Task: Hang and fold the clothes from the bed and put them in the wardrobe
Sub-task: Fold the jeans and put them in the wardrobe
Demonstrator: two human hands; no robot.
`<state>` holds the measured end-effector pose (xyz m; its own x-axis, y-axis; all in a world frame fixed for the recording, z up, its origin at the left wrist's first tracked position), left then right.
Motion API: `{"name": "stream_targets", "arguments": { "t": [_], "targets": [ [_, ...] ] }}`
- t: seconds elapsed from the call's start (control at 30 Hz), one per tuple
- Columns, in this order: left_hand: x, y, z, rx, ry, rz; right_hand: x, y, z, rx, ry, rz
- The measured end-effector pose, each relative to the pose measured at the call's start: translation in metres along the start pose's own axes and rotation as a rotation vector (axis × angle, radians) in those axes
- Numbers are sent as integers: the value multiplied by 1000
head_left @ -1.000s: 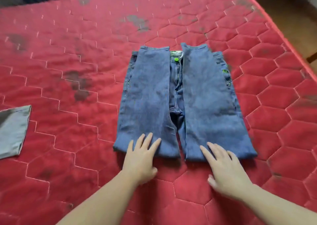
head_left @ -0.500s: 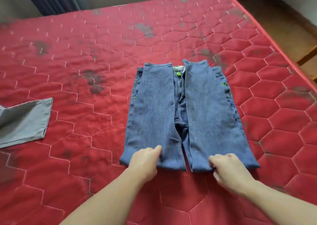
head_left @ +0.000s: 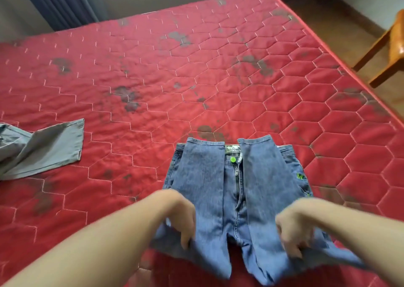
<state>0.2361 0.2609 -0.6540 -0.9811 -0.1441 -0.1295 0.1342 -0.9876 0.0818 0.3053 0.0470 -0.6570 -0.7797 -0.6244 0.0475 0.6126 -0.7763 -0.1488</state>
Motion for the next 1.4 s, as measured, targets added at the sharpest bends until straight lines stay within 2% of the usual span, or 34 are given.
{"name": "stream_targets", "arguments": {
  "t": [0.13,0.2,0.27,0.3,0.37,0.43,0.53,0.6,0.77,0.9,1.0,1.07,1.13,1.2,1.3,1.4],
  "targets": [
    [-98,-17,25,19,314,163,-99,7,43,-67,339,-158],
    [-153,-28,35,5,610,270,-159,18,63,-35,662,-109],
    [-195,-43,40,-74,976,353,-206,36,83,64,1086,-74],
    [-204,-47,37,-123,1099,349,-217,43,89,111,1260,-62],
    [-200,-42,12,-140,1143,302,-221,48,80,99,1410,-23],
    [-174,-28,-26,-104,1043,244,-204,43,47,14,1363,54],
    [-123,-15,-85,-103,852,240,-153,44,-19,-17,1155,145],
    [-105,-12,-109,-140,872,209,-127,51,-52,4,1082,116],
    [-98,-12,-132,-191,1063,209,-130,55,-79,3,1185,129],
    [-98,-11,-134,-191,1054,207,-131,56,-86,29,1164,168],
    [-102,-5,-120,-150,1060,306,-131,54,-77,28,1205,140],
    [-107,12,-92,-49,1212,371,-128,62,-68,38,1248,21],
    [-108,51,-62,209,1387,336,-112,80,-54,112,1352,-201],
    [-101,93,-53,377,1378,243,-85,102,-42,226,1429,-384],
    [-96,107,-72,255,1214,194,-52,135,-41,338,1362,-537],
    [-94,91,-89,158,1139,243,-42,164,-47,314,1316,-895]
  ]
}}
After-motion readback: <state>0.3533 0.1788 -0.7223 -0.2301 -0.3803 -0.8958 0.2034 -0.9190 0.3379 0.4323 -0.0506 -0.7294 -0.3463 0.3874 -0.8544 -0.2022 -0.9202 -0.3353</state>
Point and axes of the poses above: each hand's wrist, its own z-axis away from the middle knuckle, its own x-axis out of the palm, y = z × x, the point moved 8 cm from there along -z, towards the middle knuckle, and after that the axes turned 6 degrees about -x, right-handed, at the moved point
